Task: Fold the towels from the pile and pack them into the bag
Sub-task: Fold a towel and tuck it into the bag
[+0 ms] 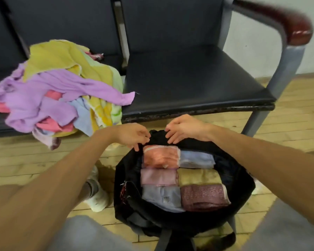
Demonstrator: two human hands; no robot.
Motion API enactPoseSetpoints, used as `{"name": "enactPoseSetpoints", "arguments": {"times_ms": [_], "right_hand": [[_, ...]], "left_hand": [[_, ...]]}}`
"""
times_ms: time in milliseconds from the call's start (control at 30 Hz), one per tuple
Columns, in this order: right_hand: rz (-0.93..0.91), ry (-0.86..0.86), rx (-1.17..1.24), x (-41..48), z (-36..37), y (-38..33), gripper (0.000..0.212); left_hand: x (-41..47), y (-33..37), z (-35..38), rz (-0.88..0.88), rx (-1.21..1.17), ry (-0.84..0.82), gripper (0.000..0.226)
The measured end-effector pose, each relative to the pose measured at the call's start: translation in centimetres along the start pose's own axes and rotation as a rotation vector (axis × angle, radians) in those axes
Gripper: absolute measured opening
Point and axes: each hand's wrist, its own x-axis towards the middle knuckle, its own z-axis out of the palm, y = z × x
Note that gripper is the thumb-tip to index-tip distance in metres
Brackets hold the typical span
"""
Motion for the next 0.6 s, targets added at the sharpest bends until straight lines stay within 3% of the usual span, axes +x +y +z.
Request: {"name": "enactPoseSetpoints", "arguments": {"times_ms": [167, 333, 433, 600], "right_hand": [[-0.156, 0.152, -0.029, -0.1, 0.6, -5.9, 0.022], [-0.304, 0.296, -0.049, 4.3, 3.1, -10.2, 0.011], [-0.385, 0.336, -0.092, 7.8, 5.1, -12.0, 0.015], [-0.431, 0.312, -0.177, 11.8, 9.0, -14.8, 0.039]], "left_hand": [[-4.8, -0.8, -4.7, 0.113, -0.108, 0.398, 0.021], [-5.7, -4.5, -9.1, 0.116, 0.249, 0.724, 0.03], [-5.6, -7.3, -9.5, 0.118, 0.186, 0.903, 0.03], [-6.2, -11.5, -10.7, 0.001, 0.134, 0.973, 0.033]]}}
